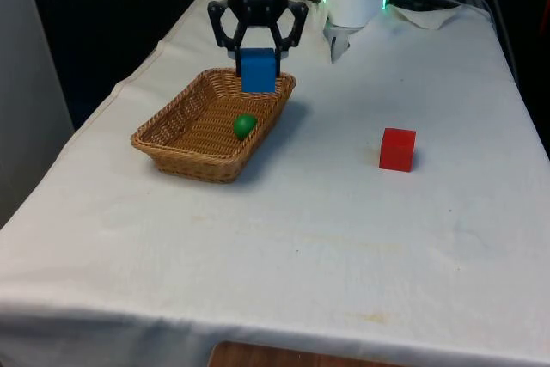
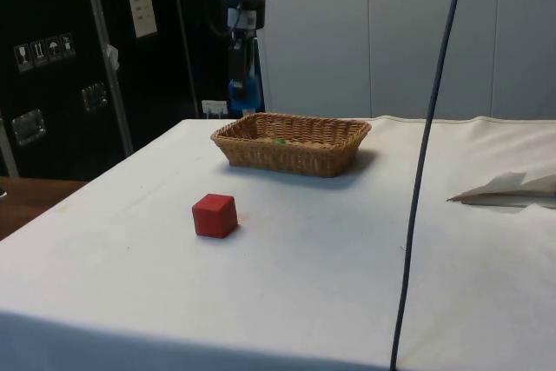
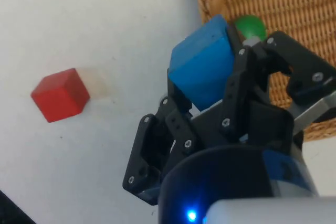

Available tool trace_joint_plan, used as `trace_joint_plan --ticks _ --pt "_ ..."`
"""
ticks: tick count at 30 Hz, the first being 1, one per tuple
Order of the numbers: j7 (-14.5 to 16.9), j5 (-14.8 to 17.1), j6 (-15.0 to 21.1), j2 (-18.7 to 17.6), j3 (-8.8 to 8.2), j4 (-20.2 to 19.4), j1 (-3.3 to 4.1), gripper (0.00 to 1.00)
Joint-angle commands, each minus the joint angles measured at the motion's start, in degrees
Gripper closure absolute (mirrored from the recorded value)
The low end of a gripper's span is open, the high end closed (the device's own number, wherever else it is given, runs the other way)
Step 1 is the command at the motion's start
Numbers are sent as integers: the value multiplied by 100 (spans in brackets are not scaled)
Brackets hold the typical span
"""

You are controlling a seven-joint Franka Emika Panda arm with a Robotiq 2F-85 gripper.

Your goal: Place all non-red objects into the basket.

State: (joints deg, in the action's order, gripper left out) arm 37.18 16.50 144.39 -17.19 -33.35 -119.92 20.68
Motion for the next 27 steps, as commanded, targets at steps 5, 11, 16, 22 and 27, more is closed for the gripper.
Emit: trace_joint_plan --ticks 5,11,16,22,27 --pt "172 -23 57 155 -115 -206 -46 97" --pt "372 -34 80 332 -246 -453 -74 97" --pt "521 -46 138 498 -350 -682 -92 97" --pt "647 0 138 602 -401 -854 -109 97" --pt "831 46 418 716 -470 -1203 -138 97"
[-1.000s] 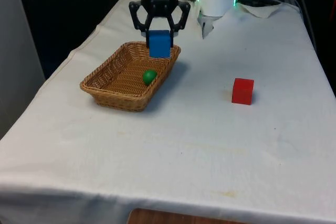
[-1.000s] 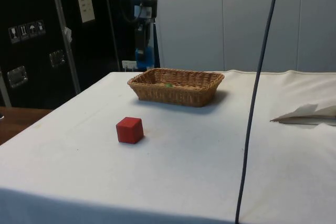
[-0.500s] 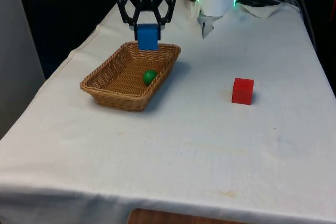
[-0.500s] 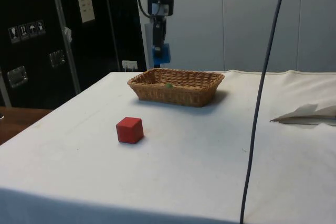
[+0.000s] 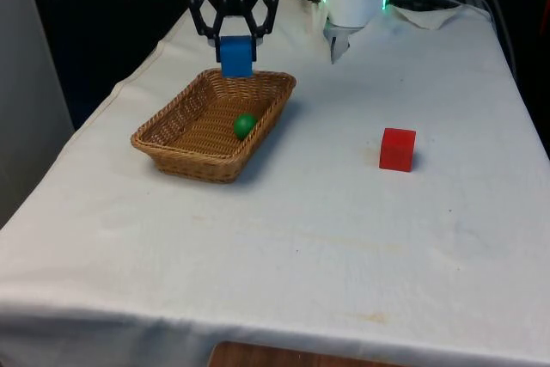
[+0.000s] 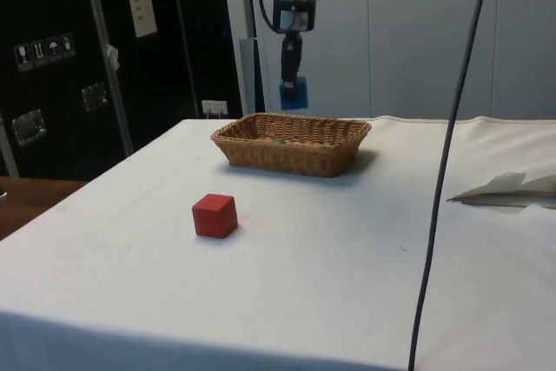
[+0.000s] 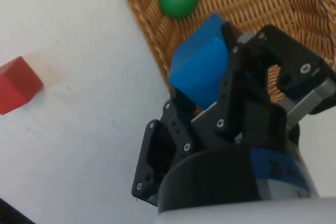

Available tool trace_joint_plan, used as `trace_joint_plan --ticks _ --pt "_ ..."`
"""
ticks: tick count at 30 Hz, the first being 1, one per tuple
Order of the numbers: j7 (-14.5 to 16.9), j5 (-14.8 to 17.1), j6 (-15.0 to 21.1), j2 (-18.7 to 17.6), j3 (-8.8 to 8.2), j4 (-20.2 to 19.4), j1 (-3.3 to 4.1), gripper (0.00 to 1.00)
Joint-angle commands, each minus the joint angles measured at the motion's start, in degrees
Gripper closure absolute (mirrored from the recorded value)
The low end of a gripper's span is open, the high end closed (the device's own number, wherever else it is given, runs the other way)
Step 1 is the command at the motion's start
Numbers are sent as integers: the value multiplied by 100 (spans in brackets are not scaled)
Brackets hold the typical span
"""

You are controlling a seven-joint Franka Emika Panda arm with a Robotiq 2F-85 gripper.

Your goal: Place all non-red objects into the basket.

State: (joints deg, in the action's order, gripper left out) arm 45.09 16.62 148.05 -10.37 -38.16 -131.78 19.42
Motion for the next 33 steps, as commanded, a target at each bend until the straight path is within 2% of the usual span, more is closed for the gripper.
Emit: trace_joint_plan --ticks 1,3,4,5,10,12,13,14,21,22,23,24,25,30,31,32,33 --pt "69 52 86 34 11 -57 -17 97" --pt "172 143 218 11 29 -189 -57 97" --pt "69 34 126 -11 -11 -138 -29 97" --pt "206 172 264 0 34 -223 -69 97" --pt "464 447 447 -97 52 -355 -120 97" --pt "665 688 498 -178 63 -390 -132 97" --pt "584 596 430 -246 -11 -350 -86 97" --pt "739 779 516 -206 63 -395 -138 97" --pt "1295 1484 544 -453 86 -395 -149 97" --pt "1152 1318 464 -493 6 -361 -92 97" --pt "1358 1564 544 -487 92 -395 -149 97" --pt "1495 1748 544 -561 97 -390 -155 97" --pt "1495 1748 544 -561 97 -390 -155 97" --pt "1856 2252 544 -831 149 -332 -155 97" --pt "1742 2091 470 -837 46 -338 -97 97" --pt "1902 2315 544 -871 160 -321 -155 97" --pt "1948 2384 544 -911 166 -309 -155 97"
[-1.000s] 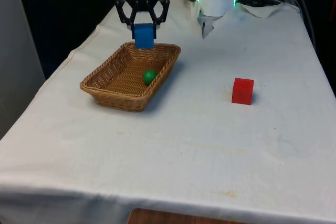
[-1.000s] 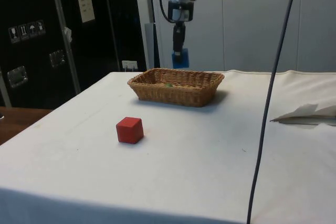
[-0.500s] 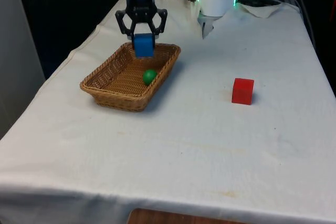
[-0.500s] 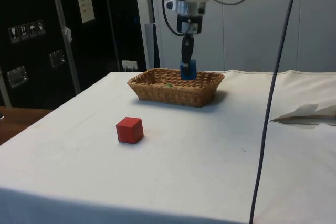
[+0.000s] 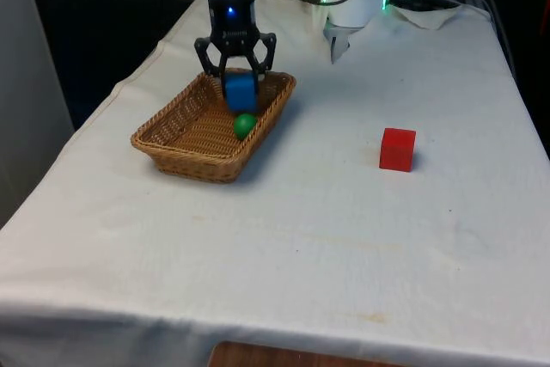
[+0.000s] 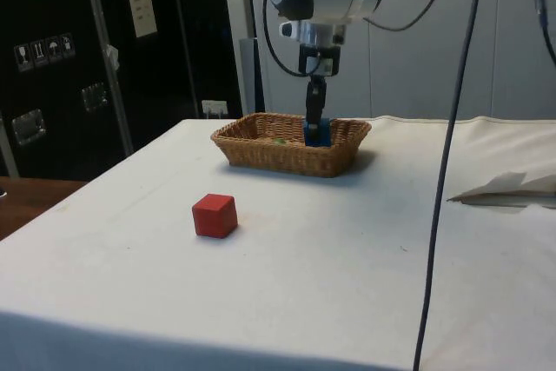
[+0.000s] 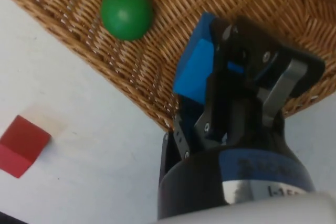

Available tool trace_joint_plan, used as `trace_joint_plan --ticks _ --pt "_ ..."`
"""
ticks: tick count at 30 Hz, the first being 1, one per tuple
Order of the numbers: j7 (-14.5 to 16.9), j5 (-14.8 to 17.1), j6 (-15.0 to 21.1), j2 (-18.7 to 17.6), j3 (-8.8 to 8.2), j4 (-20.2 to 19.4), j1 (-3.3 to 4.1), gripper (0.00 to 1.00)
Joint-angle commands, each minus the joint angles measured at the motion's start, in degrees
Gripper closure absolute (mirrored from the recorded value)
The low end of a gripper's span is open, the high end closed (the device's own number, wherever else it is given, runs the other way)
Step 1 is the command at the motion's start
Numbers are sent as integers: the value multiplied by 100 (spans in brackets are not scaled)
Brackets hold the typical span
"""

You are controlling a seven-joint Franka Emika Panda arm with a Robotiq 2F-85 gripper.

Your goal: Place all non-red objects into the basket.

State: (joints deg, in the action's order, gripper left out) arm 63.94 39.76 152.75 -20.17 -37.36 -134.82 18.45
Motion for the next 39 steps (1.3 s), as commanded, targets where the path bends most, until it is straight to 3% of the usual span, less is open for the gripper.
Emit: trace_joint_plan --ticks 1,6,15,24,25,26,27,28,30,31,34,35,36,39 --pt "155 201 69 -11 97 23 -57 97" --pt "264 361 23 -115 57 74 -23 97" --pt "183 235 -46 -46 -63 86 23 97" --pt "269 384 -69 -103 17 115 -34 96" --pt "275 401 -69 -120 29 120 -40 89" --pt "206 304 -92 -115 -34 97 0 81" --pt "286 424 -69 -138 34 126 -46 81" --pt "292 441 -74 -155 46 132 -52 72" --pt "321 493 -74 -189 57 149 -57 53" --pt "338 527 -74 -212 63 160 -57 33" --pt "361 561 -74 -229 74 166 -63 4" --pt "258 447 -92 -252 0 143 -6 0" --pt "372 573 -74 -229 74 172 -69 0" --pt "401 613 -80 -241 80 172 -69 0"
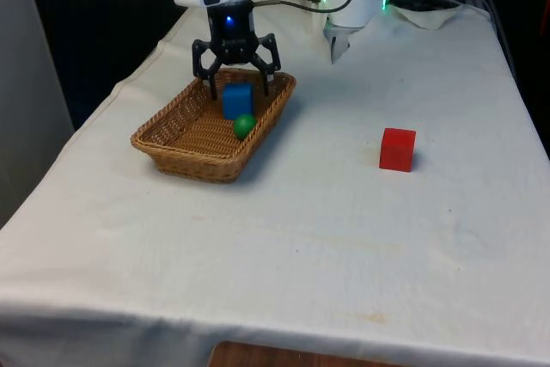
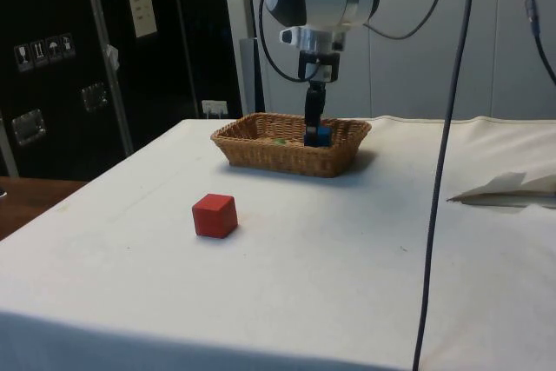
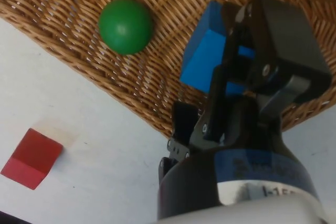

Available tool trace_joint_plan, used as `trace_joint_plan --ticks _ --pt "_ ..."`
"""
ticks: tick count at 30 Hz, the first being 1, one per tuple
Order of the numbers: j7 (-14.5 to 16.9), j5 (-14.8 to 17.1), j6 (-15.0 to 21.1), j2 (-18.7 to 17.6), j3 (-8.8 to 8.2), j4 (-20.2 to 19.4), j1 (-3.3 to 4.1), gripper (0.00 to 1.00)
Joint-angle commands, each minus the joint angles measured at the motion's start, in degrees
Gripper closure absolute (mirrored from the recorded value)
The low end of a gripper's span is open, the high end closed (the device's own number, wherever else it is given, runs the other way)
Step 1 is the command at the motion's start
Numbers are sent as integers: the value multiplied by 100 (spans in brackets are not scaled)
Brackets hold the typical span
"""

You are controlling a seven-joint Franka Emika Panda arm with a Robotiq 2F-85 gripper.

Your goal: Place all non-red objects into the basket.

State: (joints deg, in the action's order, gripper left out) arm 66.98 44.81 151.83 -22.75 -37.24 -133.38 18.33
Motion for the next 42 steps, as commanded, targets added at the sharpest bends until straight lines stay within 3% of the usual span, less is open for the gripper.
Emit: trace_joint_plan --ticks 1,6,13,16,17,18,21,23,24,25,31,32,33,40,41,42 --pt "103 120 11 17 69 29 -57 0" --pt "11 40 0 11 -6 29 0 0" --pt "-264 -183 -115 361 -166 -11 80 0" --pt "-418 -315 -115 510 -166 -34 92 0" --pt "-258 -160 -109 487 -86 -6 11 0" --pt "-481 -367 -115 561 -166 -46 92 0" --pt "-751 -579 -97 768 -155 -92 126 0" --pt "-888 -693 -92 871 -143 -109 138 0" --pt "-728 -539 -109 842 -63 -80 63 0" --pt "-957 -751 -92 917 -132 -120 143 0" --pt "-1427 -1146 -63 1226 -17 -172 172 0" --pt "-1295 -1043 -109 1261 23 -155 109 0" --pt "-1490 -1197 -57 1255 6 -178 172 0" --pt "-1816 -1324 34 1335 286 -183 183 0" --pt "-1736 -1278 -34 1369 309 -172 138 0" --pt "-1879 -1329 74 1341 361 -183 189 0"
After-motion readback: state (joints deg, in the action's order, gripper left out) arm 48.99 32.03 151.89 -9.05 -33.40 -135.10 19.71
